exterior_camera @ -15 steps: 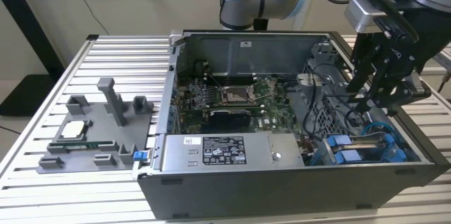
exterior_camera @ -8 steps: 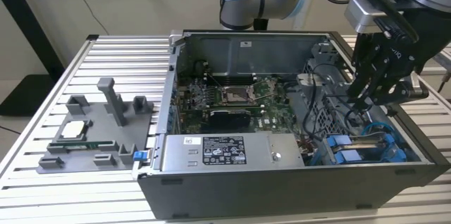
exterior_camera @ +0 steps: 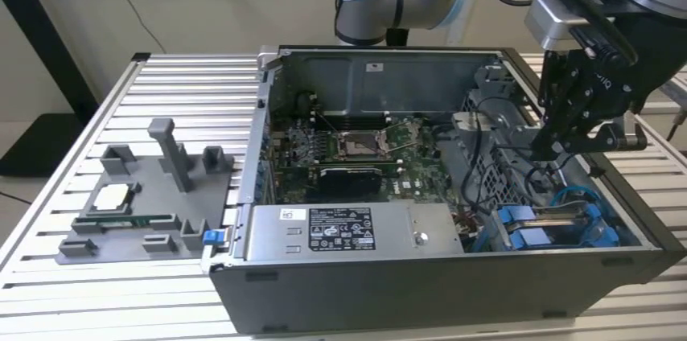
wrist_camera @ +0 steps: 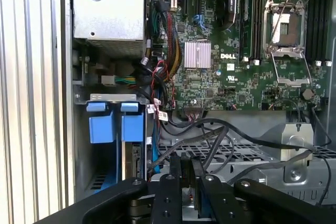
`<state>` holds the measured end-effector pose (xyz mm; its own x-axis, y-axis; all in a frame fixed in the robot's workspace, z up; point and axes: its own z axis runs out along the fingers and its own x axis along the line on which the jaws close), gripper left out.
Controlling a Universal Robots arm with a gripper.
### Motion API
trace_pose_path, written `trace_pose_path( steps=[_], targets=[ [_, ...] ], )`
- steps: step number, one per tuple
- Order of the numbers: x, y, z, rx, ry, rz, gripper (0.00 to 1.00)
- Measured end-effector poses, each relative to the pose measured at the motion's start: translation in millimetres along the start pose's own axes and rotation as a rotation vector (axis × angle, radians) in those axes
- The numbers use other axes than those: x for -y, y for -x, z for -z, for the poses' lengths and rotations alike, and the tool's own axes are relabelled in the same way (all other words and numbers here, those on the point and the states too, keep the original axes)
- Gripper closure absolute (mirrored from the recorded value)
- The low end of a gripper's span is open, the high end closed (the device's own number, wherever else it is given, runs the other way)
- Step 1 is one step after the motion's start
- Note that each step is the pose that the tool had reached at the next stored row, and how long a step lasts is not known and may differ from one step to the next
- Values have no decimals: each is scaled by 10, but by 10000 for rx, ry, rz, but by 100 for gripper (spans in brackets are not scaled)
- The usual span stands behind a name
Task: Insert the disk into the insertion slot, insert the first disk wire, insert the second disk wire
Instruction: 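Insert the first disk wire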
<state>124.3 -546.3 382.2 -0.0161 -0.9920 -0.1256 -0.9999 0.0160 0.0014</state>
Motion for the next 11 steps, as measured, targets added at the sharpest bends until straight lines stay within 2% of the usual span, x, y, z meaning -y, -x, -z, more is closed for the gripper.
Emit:
trace_pose_path(
  steps=[7, 8, 11],
  targets=[
    [0, 0, 0, 0, 0, 0, 100],
    [0, -1, -4, -40, 0, 0, 100],
    [0, -2, -11, -380, -6, 0, 100]
  ],
)
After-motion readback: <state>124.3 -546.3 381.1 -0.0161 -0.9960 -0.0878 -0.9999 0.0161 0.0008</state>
